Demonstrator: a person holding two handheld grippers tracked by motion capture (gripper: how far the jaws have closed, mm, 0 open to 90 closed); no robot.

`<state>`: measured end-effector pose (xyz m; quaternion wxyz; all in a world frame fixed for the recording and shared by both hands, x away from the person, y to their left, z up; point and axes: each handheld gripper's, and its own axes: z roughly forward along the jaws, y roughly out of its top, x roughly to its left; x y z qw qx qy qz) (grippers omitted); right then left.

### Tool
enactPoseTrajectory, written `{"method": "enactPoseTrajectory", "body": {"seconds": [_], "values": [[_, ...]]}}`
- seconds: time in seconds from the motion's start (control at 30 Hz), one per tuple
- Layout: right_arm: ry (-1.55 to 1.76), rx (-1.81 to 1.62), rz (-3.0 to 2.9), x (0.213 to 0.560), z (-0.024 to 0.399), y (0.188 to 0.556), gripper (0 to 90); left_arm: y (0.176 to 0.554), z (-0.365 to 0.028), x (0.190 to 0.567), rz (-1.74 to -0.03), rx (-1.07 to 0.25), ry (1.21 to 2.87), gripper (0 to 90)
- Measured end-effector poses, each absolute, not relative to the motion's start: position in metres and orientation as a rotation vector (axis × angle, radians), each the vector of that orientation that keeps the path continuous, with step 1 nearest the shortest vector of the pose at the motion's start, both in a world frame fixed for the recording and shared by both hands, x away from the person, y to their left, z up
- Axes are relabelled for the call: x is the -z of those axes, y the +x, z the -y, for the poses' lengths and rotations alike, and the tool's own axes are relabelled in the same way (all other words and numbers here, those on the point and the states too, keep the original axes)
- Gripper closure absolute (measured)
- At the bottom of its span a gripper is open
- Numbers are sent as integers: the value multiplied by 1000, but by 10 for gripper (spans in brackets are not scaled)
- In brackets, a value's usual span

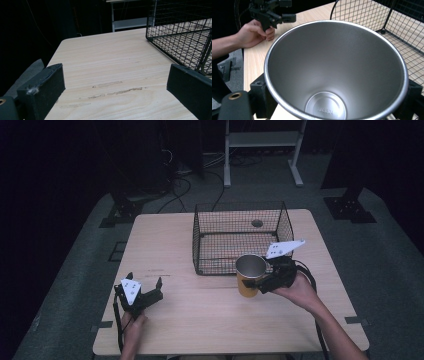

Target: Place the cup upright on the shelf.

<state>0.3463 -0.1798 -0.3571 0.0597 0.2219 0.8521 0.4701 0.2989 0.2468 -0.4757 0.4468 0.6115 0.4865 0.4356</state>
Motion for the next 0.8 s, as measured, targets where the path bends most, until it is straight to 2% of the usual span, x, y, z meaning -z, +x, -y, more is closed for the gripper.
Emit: {"method": "enactPoseTrajectory", "body": {"seconds": [0.8], "values": [[636,-1446,-2613,300,165,392,134,299,-247,476,-1204,-1077,1510,8]]}}
